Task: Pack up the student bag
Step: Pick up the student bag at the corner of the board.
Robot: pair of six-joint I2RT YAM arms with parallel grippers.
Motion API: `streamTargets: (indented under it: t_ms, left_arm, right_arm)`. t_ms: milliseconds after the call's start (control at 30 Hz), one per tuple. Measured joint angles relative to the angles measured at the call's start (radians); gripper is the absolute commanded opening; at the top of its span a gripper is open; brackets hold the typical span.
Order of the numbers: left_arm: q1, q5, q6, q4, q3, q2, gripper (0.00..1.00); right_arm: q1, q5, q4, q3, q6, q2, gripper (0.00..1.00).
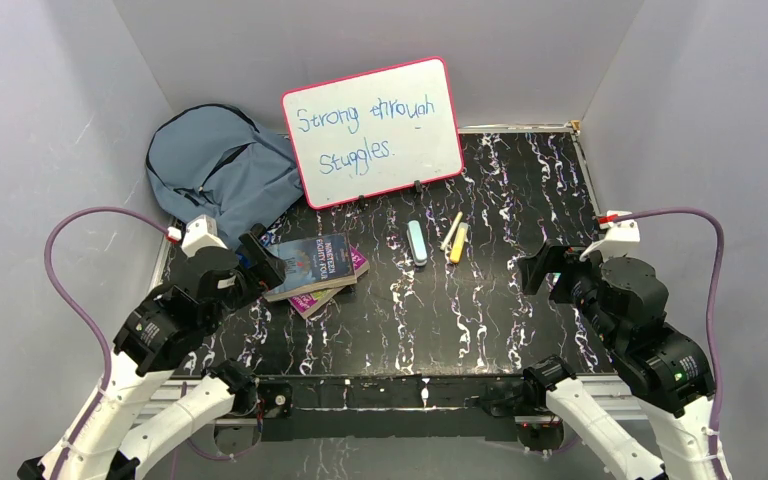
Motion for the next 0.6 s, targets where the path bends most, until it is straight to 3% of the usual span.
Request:
streamTargets:
  t_ms: [600]
  left_arm:
    - [0.000,-0.074,-0.051,-0.041,-0.023,0.031,0.96]
  right_arm:
    - [0.000,0.051,0.023,-0.001,-0.023,0.002,0.99]
